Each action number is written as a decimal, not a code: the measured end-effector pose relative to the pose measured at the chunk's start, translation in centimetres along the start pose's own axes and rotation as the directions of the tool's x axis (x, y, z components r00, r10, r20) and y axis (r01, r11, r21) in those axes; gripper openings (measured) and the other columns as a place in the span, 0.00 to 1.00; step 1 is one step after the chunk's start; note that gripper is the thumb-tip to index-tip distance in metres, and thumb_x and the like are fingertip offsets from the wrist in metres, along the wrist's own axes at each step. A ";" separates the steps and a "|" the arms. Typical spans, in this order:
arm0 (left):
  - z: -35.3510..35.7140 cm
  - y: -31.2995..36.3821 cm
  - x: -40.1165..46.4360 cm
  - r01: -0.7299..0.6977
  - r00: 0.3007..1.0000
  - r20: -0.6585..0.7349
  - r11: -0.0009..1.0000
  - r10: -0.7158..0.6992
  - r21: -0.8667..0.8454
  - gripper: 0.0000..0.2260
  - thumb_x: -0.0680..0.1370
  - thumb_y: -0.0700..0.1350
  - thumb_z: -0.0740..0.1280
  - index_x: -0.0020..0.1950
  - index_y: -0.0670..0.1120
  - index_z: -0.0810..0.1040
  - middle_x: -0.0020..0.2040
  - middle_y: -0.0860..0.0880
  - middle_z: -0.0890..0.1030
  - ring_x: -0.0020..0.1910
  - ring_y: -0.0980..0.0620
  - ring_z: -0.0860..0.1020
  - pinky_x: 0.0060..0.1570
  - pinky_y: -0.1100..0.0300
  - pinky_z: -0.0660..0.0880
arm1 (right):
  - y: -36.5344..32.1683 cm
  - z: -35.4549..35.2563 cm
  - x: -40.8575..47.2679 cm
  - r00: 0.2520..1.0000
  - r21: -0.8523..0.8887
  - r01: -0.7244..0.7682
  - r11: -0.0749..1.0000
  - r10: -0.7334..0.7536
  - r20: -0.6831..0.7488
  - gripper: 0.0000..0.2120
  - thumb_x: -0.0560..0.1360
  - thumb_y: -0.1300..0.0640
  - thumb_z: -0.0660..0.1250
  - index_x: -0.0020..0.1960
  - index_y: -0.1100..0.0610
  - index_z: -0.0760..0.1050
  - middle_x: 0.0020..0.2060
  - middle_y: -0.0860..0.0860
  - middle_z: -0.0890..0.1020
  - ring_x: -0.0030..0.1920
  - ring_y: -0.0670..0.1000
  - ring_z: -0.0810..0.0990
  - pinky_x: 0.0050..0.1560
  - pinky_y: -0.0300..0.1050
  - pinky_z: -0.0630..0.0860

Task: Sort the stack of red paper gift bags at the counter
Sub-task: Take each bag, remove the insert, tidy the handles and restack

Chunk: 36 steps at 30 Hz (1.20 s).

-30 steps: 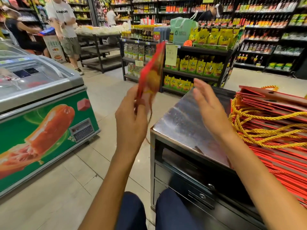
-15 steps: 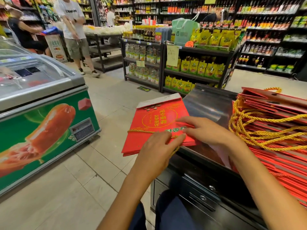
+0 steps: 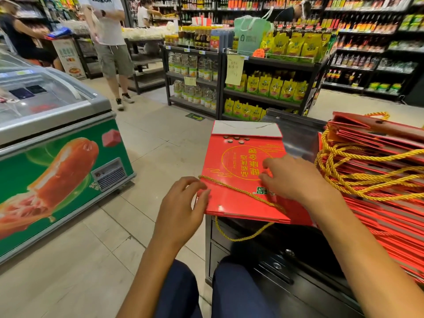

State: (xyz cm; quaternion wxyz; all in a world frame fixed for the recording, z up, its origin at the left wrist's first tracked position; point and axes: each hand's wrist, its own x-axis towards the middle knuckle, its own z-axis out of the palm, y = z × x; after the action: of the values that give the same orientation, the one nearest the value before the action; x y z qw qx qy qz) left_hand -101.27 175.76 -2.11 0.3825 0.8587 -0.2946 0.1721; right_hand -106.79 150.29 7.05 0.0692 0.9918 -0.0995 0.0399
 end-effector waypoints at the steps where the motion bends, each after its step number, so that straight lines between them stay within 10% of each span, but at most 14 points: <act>1: 0.1 -0.1 -0.2 -0.005 1.000 0.023 1.000 0.005 -0.023 0.09 0.83 0.49 0.66 0.57 0.48 0.84 0.59 0.54 0.80 0.56 0.62 0.75 0.56 0.73 0.69 | -0.5 0.0 0.3 0.999 0.012 0.023 1.000 -0.023 -0.047 0.15 0.82 0.43 0.60 0.60 0.51 0.76 0.54 0.54 0.83 0.56 0.61 0.81 0.44 0.51 0.72; 11: 0.4 0.6 -1.4 0.016 1.000 0.021 0.985 -0.012 -0.170 0.11 0.82 0.54 0.66 0.60 0.51 0.81 0.58 0.59 0.80 0.58 0.62 0.77 0.58 0.63 0.75 | -5.8 2.6 2.8 0.952 0.423 0.305 0.853 -0.282 -0.118 0.05 0.76 0.47 0.71 0.48 0.48 0.79 0.38 0.42 0.74 0.45 0.51 0.78 0.41 0.49 0.71; 19: 0.2 0.0 -2.0 -0.007 0.996 0.082 0.980 0.023 -0.197 0.16 0.80 0.58 0.67 0.64 0.52 0.81 0.67 0.61 0.75 0.68 0.61 0.73 0.67 0.64 0.71 | 1.3 -0.4 1.7 0.983 0.072 0.040 0.997 -0.052 0.177 0.04 0.71 0.58 0.67 0.43 0.51 0.80 0.41 0.49 0.83 0.44 0.54 0.81 0.44 0.53 0.82; 23: 0.2 0.1 -1.8 -0.049 0.993 0.092 0.977 0.069 -0.207 0.15 0.79 0.56 0.70 0.62 0.51 0.83 0.68 0.60 0.75 0.74 0.60 0.68 0.70 0.68 0.67 | 1.4 -0.8 1.8 0.993 0.031 0.097 0.995 -0.098 0.071 0.11 0.74 0.50 0.69 0.56 0.47 0.79 0.51 0.49 0.81 0.54 0.54 0.79 0.51 0.51 0.80; 29: -0.5 0.2 -1.7 -0.046 0.986 0.146 0.976 0.078 -0.214 0.17 0.79 0.56 0.72 0.66 0.52 0.82 0.67 0.62 0.77 0.75 0.63 0.68 0.72 0.62 0.68 | -1.9 0.1 2.5 0.866 0.478 0.409 0.777 -0.496 0.065 0.18 0.72 0.48 0.76 0.61 0.39 0.80 0.56 0.45 0.79 0.59 0.48 0.76 0.61 0.53 0.73; 36: -0.6 0.1 -1.8 -0.008 0.991 0.129 0.977 0.036 -0.214 0.19 0.77 0.55 0.74 0.66 0.52 0.82 0.68 0.63 0.76 0.73 0.66 0.69 0.72 0.63 0.69 | -1.4 1.1 1.1 0.830 0.715 0.376 0.590 -0.558 0.024 0.07 0.76 0.55 0.75 0.53 0.45 0.87 0.56 0.43 0.80 0.60 0.43 0.77 0.62 0.43 0.71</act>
State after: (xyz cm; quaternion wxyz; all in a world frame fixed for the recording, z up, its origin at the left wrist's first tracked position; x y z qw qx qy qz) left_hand -102.75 176.82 -2.65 0.4499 0.8190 -0.3453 0.0867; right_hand -105.36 151.24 5.86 -0.3054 0.9324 0.1804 -0.0689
